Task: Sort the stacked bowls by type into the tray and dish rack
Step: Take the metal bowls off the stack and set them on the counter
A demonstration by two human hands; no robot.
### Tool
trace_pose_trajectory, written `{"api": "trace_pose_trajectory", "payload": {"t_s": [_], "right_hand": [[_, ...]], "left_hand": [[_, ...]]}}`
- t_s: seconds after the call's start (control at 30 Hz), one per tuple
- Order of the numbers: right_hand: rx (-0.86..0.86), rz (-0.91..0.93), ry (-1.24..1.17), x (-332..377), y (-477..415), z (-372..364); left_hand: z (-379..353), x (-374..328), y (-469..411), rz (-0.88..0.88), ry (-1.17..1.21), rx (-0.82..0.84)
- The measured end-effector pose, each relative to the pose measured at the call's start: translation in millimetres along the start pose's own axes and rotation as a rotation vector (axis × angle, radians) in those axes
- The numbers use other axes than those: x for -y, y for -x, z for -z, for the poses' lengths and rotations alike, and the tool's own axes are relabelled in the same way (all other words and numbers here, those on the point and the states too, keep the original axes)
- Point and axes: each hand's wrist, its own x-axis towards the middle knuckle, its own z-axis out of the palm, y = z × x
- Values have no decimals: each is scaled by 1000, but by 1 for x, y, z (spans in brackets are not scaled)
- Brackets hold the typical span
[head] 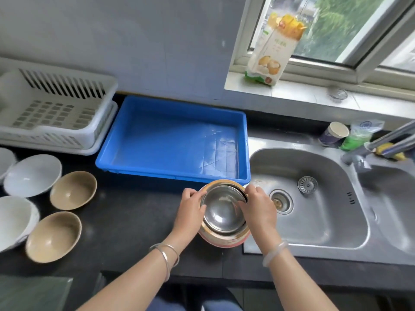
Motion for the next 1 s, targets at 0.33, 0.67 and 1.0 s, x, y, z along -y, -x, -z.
{"api": "trace_pose_trajectory", "payload": {"t_s": [0.33,0.67,1.0], "right_hand": [[-81,49,24,-2,-4,-2],[-153,-52,-262,-20,-3,20],[-111,-162,-454,-31,-6,28]], "left_hand": [[1,0,-5,13,16,-3],[0,-2,-12,34,-37,-27],[0,-18,-12,14,-86,-8]]}}
